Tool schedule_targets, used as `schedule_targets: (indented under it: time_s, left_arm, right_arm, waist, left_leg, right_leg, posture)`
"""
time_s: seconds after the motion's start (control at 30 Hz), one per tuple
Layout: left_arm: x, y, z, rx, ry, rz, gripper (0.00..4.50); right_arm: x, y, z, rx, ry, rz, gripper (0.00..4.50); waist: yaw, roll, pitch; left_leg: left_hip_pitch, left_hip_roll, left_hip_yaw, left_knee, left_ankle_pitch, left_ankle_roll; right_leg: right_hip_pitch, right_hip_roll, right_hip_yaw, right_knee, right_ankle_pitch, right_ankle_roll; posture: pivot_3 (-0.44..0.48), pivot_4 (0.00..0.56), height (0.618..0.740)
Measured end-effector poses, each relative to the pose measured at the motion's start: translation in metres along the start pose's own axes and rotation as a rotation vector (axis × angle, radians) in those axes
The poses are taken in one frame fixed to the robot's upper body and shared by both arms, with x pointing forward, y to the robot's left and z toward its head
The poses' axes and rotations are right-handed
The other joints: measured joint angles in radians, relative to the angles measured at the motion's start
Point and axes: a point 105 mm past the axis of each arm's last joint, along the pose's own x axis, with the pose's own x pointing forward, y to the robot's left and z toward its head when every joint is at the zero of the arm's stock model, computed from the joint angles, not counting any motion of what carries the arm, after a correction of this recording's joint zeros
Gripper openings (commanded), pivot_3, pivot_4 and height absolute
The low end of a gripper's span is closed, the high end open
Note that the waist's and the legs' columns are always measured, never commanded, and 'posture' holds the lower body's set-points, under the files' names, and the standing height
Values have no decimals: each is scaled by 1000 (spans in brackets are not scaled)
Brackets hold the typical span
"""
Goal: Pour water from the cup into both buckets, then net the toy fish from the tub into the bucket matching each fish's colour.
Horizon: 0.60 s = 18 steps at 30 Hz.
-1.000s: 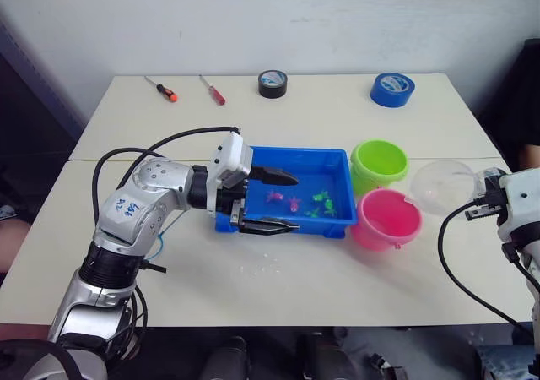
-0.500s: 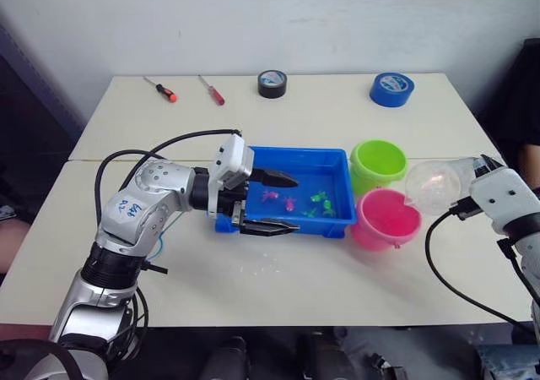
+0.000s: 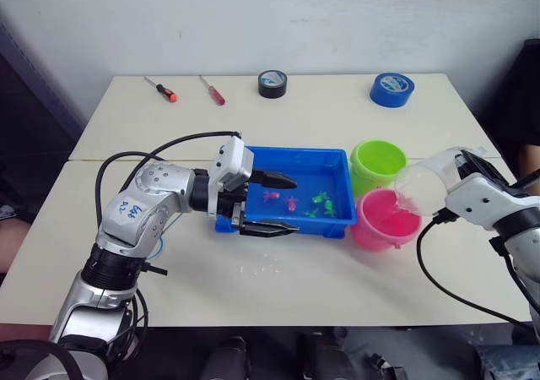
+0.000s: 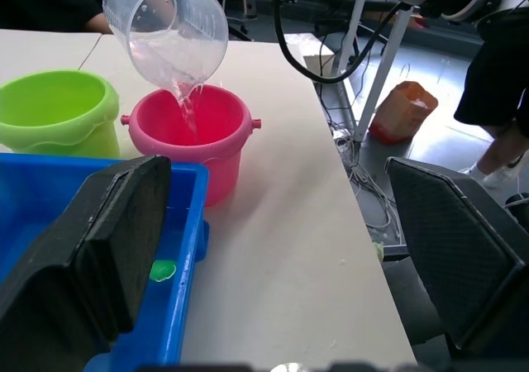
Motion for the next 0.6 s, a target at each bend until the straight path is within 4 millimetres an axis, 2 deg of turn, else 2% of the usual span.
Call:
schedule_targets:
  time_s: [0.27, 0.43, 0.6]
  left_arm:
    - [0, 2, 0, 7, -5, 10, 4500]
    - [2, 11, 2, -17, -40, 53, 4500]
    - [0, 12, 4, 4, -39, 56, 4500]
  right_arm:
    - [-1, 1, -3, 10, 13, -6, 94]
    - [0, 7, -15, 169, 49, 4, 94]
    - [-2, 1, -34, 362, 122, -22, 94]
  waist:
    - [0, 0, 0]
    - [0, 0, 0]
    - [0, 0, 0]
  left_leg:
    - [0, 0, 0, 0, 0, 0]
    - [0, 0, 0, 1, 0, 0]
    - [0, 0, 0, 1, 0, 0]
  right_leg:
    - [0, 0, 0, 0, 0, 0]
    - [0, 0, 0, 1, 0, 0]
    - [0, 0, 0, 2, 0, 0]
  posture:
    - [0, 150, 736]
    - [0, 150, 736]
    - [0, 150, 736]
